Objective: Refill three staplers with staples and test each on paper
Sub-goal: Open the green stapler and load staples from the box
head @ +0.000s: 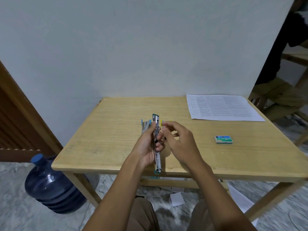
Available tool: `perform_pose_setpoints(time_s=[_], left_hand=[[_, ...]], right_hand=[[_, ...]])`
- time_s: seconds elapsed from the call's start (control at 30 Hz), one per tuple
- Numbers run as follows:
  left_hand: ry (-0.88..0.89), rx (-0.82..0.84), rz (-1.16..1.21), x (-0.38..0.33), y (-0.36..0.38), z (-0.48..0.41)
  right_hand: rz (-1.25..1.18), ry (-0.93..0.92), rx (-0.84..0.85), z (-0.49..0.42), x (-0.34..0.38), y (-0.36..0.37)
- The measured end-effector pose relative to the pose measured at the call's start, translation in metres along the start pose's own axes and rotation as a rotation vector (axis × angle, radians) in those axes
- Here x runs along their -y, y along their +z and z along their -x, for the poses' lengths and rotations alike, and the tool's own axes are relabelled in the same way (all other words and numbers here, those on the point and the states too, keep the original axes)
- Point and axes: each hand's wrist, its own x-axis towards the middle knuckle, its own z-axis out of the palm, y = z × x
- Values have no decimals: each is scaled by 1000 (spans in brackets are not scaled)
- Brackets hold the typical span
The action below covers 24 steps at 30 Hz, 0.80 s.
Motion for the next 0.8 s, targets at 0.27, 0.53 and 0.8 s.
perform_pose_setpoints(time_s=[0.27, 0.53, 0.8], left_hand=[[30, 3, -27, -3, 4, 7], [40, -21, -34, -2, 5, 7], [38, -34, -59, 2, 5, 1]], right_hand=[[227, 40, 121, -12, 8, 5], [181, 81, 115, -7, 2, 10], [20, 129, 85, 4, -4, 12]])
